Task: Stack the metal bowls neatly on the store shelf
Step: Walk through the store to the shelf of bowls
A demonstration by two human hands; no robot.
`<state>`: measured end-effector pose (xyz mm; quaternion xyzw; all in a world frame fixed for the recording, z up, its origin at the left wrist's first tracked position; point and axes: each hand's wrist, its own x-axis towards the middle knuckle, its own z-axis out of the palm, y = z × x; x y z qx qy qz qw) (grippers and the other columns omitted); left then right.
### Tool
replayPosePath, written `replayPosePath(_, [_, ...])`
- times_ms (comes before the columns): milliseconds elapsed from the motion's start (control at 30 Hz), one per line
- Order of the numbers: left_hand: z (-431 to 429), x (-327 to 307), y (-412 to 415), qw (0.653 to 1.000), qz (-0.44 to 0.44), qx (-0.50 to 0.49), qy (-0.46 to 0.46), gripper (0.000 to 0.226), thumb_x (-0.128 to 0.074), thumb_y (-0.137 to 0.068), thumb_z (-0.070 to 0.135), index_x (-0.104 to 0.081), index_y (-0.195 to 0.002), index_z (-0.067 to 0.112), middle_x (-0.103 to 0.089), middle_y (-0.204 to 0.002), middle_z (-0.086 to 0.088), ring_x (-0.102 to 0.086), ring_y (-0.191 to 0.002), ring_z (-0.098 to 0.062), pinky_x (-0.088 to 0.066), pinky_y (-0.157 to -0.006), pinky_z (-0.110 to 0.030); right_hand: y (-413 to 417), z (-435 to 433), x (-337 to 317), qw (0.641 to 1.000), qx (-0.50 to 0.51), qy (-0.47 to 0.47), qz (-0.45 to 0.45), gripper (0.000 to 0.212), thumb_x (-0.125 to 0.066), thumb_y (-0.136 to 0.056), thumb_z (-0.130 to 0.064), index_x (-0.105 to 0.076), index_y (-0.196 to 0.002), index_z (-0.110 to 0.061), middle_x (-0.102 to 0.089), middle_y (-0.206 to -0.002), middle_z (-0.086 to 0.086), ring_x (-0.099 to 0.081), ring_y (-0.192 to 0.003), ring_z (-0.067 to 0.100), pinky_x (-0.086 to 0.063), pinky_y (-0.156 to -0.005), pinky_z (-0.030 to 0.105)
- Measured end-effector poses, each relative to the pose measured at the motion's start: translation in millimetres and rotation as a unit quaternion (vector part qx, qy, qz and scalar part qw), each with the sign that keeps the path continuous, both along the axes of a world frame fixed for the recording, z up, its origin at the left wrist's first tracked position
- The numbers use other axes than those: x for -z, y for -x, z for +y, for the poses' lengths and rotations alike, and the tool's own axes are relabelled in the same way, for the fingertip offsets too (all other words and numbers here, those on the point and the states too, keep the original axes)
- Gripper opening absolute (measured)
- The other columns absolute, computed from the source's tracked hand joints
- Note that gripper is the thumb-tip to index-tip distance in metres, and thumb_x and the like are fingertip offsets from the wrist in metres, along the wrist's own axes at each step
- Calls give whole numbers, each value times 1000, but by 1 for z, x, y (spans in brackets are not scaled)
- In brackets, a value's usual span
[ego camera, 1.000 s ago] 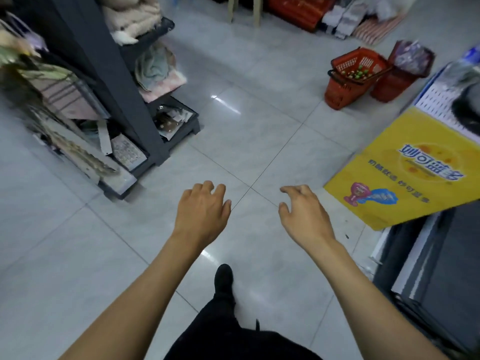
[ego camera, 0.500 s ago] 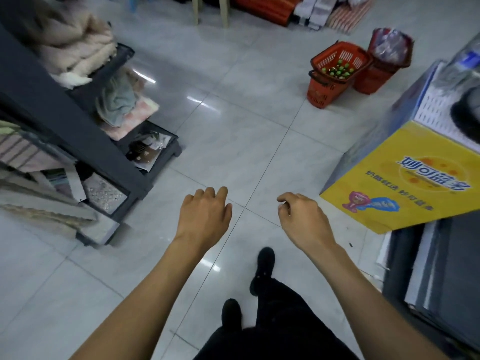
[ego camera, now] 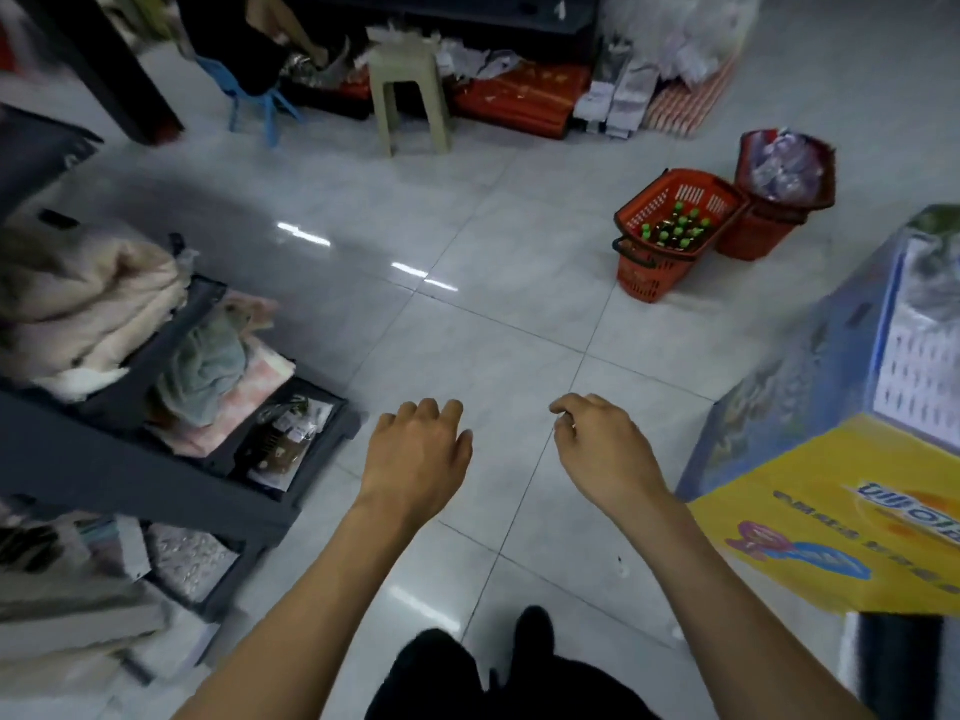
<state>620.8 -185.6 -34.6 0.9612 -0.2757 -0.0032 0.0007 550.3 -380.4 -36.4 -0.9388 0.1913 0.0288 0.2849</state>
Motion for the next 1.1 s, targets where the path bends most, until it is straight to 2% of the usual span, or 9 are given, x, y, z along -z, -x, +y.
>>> replayPosePath(67, [-7,-3,-35,1000,-12,-5,-8,26,-46,-99,32,-64,-103,15,-68,-91,-8,-63,-82,-31,-46,-70,-39,-37,-11,-5,1000,-7,0,-9,33,-40,-103,-21,-62,-127,-20,-64,-122,2,-63,-103,22,-52,-84,32])
replayPosePath(133, [-11,-6,-72,999,-26,-15,-24,20,-49,-97,24,-61,-86,13,-65,-79,-9,-60,-70,-32,-40,-61,-37,-74,-19,-4,1000,-19,3,-16,33,-38,-104,-21,-63,-125,-20,-66,-120,2,-64,-103,23,-52,-85,34])
replayPosePath(200, [-16,-6,-111,999,-31,-27,-25,19,-53,-95,17,-56,-77,12,-61,-72,-10,-57,-63,-34,-37,-58,-36,-114,-25,0,999,-31,3,-20,33,-37,-104,-21,-64,-123,-20,-68,-117,3,-65,-102,24,-53,-85,36])
replayPosePath(400, [-29,13,-248,997,-25,-69,27,24,-49,-97,27,-63,-86,11,-65,-79,-9,-61,-73,-33,-47,-65,-40,-259,-35,7,998,-54,28,-7,30,-42,-103,-25,-65,-121,-21,-68,-114,1,-65,-99,23,-52,-80,32])
replayPosePath(600, [-49,8,-390,997,-24,-60,43,29,-41,-100,25,-60,-83,12,-64,-78,-8,-58,-69,-29,-40,-62,-35,-403,-62,-14,995,-78,63,2,31,-41,-104,-25,-64,-123,-21,-67,-116,1,-63,-100,21,-46,-75,27])
replayPosePath(700, [-78,-2,-461,997,-19,-42,56,30,-41,-101,28,-64,-90,12,-66,-83,-9,-61,-74,-29,-43,-66,-35,-465,-89,-22,996,-51,72,-17,34,-36,-105,-22,-65,-123,-17,-68,-115,3,-64,-100,21,-41,-72,25])
replayPosePath(900, [-156,-6,-581,999,-2,27,37,32,-37,-102,29,-65,-97,12,-67,-89,-9,-61,-81,-30,-45,-73,-37,-558,-155,-17,998,41,32,-30,33,-39,-104,-27,-63,-126,-19,-66,-117,4,-64,-102,23,-50,-80,32])
replayPosePath(1000, [-200,4,-643,999,11,31,25,33,-37,-101,31,-65,-100,13,-67,-93,-9,-62,-86,-30,-46,-77,-38,-614,-196,0,998,51,21,-10,33,-36,-105,-27,-65,-119,-19,-67,-110,4,-63,-96,23,-49,-76,31])
replayPosePath(1100, [-249,7,-706,999,3,43,1,35,-36,-102,34,-65,-101,14,-67,-95,-8,-62,-89,-29,-46,-78,-38,-678,-242,11,998,57,-8,-23,35,-33,-106,-27,-66,-115,-17,-69,-109,5,-63,-96,22,-52,-82,35])
